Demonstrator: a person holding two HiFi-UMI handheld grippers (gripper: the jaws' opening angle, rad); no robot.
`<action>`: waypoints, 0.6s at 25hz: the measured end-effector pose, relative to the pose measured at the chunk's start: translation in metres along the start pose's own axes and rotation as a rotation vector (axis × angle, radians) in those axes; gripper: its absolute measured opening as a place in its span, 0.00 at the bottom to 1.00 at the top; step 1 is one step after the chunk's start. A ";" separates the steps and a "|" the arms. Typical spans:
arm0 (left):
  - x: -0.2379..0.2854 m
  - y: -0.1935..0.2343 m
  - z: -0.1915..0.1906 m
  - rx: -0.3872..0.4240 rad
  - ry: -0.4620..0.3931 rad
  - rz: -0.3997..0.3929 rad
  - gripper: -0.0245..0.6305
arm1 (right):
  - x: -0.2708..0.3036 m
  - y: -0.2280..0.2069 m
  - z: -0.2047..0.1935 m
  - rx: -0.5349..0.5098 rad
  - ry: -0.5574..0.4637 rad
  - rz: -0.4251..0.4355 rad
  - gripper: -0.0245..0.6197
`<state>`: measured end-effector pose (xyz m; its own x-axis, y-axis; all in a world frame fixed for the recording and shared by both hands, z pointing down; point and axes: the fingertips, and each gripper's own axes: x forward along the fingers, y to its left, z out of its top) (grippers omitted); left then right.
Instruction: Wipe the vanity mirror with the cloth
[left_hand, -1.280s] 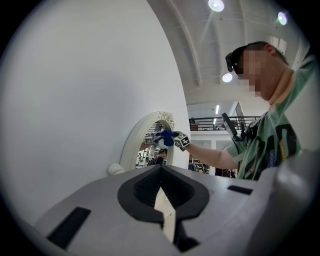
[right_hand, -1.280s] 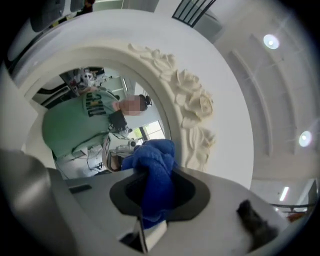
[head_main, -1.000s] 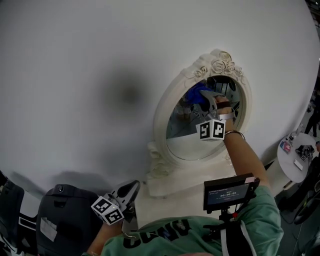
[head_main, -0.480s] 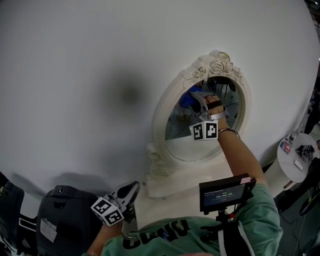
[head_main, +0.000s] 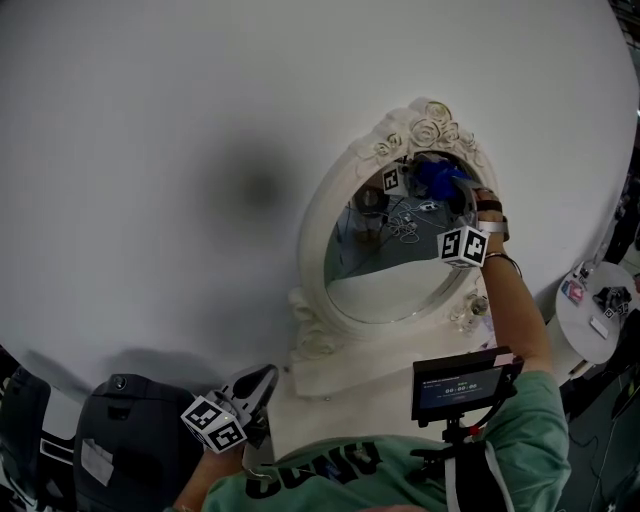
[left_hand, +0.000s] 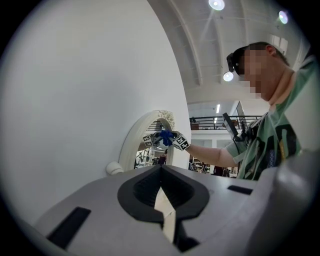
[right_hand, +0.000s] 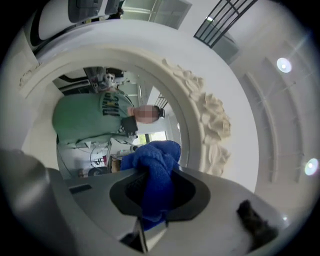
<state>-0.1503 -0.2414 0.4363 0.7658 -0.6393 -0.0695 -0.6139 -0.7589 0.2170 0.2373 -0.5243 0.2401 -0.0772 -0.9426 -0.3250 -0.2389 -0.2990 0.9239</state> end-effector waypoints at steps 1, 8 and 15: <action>0.002 -0.001 0.000 0.002 0.002 -0.002 0.05 | 0.002 -0.003 -0.023 -0.006 0.051 -0.001 0.14; 0.012 -0.009 0.001 0.001 0.013 -0.028 0.05 | 0.005 -0.005 -0.063 -0.076 0.159 -0.002 0.14; 0.002 -0.010 0.002 0.008 0.004 -0.024 0.05 | 0.000 -0.002 -0.045 0.013 0.190 0.052 0.15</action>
<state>-0.1426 -0.2355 0.4321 0.7813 -0.6201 -0.0704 -0.5967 -0.7753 0.2071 0.2815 -0.5304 0.2468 0.0938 -0.9683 -0.2316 -0.2523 -0.2482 0.9353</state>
